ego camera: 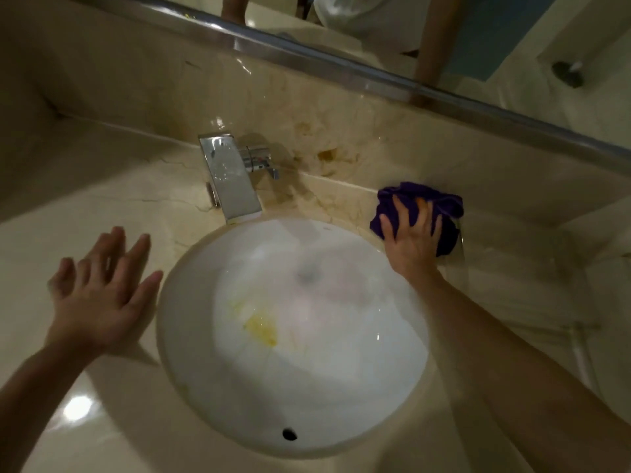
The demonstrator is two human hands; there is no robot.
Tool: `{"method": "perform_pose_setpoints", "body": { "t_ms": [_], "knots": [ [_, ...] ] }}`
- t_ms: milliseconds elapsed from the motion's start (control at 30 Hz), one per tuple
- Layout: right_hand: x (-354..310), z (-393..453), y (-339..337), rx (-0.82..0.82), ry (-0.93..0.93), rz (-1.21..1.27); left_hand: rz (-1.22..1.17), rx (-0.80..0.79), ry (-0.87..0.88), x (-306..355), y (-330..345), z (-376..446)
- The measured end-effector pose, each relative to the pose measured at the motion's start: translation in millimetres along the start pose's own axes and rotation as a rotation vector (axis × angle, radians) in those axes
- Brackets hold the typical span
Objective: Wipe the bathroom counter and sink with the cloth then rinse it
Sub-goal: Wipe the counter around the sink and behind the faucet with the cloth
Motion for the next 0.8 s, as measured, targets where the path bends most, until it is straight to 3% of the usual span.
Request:
{"method": "perform_pose_setpoints", "body": {
  "t_ms": [67, 233, 400, 533, 667, 800],
  "knots": [
    [1, -8, -2, -0.006, -0.031, 0.002, -0.043, 0.055, -0.04, 7, -8, -2],
    [6, -26, -13, 0.012, -0.15, -0.023, -0.013, 0.021, -0.027, 9, -10, -5],
    [-22, -26, -12, 0.039, -0.116, 0.064, 0.007, 0.029, -0.013, 17, -15, -8],
    [-104, -18, -6, 0.096, -0.168, 0.117, 0.013, 0.029, 0.007, 16, -14, -7],
    [-238, -35, -7, 0.082, -0.426, 0.238, 0.018, 0.02, 0.015, 15, -12, -6],
    [-247, -27, -5, 0.114, -0.636, 0.157, 0.009, 0.007, 0.02, 14, -12, -6]
  ]
}}
Point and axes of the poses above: each hand's wrist, its own z-axis towards the middle knuckle, its own y-axis out of the palm, x = y × z, the point moved 8 cm from there along z, towards the middle knuckle, and after that the axes turned 2 degrees about z, right-handed, at the moved point
